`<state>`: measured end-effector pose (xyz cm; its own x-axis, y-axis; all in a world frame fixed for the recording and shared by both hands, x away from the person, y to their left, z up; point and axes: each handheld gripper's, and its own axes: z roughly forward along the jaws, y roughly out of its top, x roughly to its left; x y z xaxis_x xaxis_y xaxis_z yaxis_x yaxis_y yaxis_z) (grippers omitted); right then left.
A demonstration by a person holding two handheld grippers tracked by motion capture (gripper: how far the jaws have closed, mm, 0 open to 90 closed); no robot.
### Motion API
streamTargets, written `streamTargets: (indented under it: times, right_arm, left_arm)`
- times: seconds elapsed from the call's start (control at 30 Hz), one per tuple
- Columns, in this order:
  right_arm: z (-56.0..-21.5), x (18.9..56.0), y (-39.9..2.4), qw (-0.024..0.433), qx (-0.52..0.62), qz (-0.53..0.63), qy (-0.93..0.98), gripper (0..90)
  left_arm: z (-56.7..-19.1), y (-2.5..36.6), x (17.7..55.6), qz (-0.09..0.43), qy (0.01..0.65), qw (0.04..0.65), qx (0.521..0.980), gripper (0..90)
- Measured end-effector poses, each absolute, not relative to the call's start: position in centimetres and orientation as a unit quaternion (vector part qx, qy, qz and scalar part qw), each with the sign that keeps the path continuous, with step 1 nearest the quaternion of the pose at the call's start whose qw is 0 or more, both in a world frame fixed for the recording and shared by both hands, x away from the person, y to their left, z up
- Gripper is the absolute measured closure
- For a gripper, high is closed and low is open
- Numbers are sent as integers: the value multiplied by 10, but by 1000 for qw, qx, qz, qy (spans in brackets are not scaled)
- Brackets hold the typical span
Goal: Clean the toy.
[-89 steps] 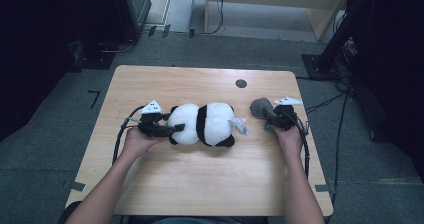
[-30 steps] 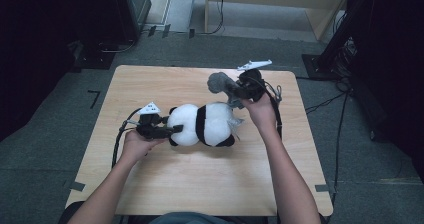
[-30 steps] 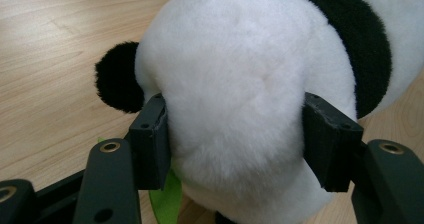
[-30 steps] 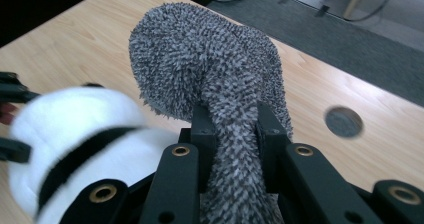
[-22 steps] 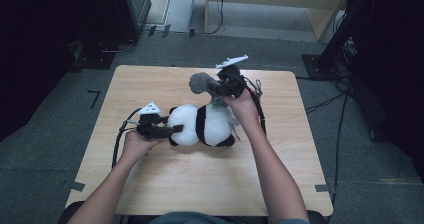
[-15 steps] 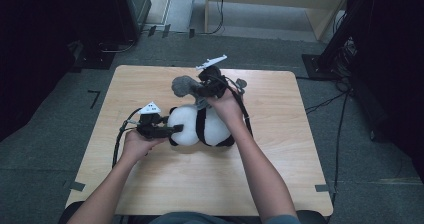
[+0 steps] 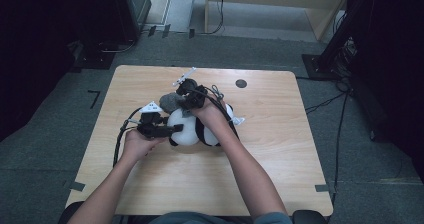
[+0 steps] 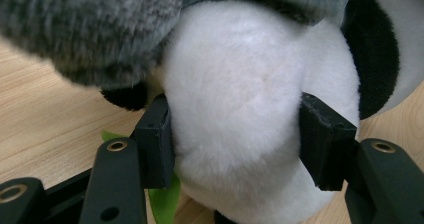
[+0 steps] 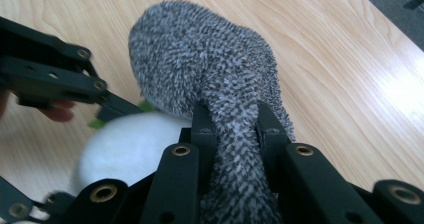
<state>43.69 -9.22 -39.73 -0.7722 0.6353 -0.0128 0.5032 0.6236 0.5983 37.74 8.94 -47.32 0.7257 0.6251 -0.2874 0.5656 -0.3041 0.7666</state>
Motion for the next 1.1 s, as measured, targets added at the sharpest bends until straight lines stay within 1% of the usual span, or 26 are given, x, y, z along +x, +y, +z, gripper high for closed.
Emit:
streamTargets:
  times: [0.2,0.33,0.73,0.83,1.0,1.1]
  right_arm:
    - [-401,449,-120,96,356,288,884,774]
    - [-402,454,-139,102,372,271,882,775]
    - [-401,461,-193,109,425,286,852,772]
    - [-404,461,-207,104,440,292,843,772]
    - [-411,462,-226,111,464,280,833,773]
    - [-419,461,-239,100,480,289,822,774]
  left_arm:
    - [-473,90,378,32,372,461,805,407]
    - [-474,89,378,33,371,464,804,407]
    - [-474,90,378,29,371,466,803,400]
    - [-475,90,379,29,372,467,802,395]
    - [-475,90,379,27,373,467,801,394]
    - [-475,91,379,27,373,467,801,391]
